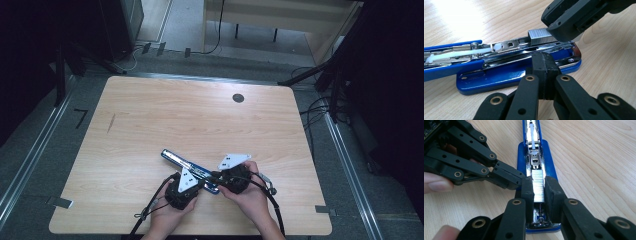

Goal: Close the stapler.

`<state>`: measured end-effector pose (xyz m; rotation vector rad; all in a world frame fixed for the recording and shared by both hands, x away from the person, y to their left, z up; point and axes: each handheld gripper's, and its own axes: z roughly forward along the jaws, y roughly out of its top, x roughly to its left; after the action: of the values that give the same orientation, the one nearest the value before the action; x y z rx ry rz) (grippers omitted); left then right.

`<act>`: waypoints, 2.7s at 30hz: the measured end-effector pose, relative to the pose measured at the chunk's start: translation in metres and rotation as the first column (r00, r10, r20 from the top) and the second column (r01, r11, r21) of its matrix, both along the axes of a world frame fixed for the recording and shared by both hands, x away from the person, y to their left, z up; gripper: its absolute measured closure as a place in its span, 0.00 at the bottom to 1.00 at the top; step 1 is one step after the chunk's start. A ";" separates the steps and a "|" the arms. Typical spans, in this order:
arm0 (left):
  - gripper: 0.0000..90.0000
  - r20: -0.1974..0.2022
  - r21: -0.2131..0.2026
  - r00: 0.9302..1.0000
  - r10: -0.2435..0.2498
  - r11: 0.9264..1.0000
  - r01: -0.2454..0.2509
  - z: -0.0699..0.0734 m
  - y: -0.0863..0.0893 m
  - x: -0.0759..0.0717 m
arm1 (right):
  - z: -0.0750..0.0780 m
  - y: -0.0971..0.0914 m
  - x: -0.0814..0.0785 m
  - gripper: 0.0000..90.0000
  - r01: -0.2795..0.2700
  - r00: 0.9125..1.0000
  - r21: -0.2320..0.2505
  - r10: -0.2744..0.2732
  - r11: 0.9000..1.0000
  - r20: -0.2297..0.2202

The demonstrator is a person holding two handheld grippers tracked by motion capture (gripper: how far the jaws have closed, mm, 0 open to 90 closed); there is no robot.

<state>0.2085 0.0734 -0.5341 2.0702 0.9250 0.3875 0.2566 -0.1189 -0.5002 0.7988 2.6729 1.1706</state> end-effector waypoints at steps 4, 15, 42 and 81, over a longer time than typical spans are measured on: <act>1.00 0.000 0.000 1.000 0.000 1.000 0.000 0.000 0.000 0.000 | 0.000 -0.001 0.001 0.89 0.000 1.000 0.002 0.000 1.000 -0.003; 1.00 0.000 0.000 1.000 -0.001 1.000 0.001 0.000 0.000 0.000 | 0.001 -0.001 0.002 0.89 -0.015 1.000 -0.007 0.015 1.000 -0.004; 1.00 0.001 0.001 1.000 0.000 1.000 0.000 0.000 0.000 0.000 | 0.003 0.000 0.003 0.89 -0.048 0.999 -0.023 0.048 0.999 -0.005; 1.00 0.003 0.001 1.000 -0.001 1.000 0.001 0.000 0.000 0.000 | 0.005 0.001 0.003 0.89 -0.026 1.000 -0.040 0.025 0.999 -0.015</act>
<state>0.2084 0.0732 -0.5342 2.0703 0.9225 0.3902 0.2594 -0.1181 -0.4953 0.7725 2.7170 1.1164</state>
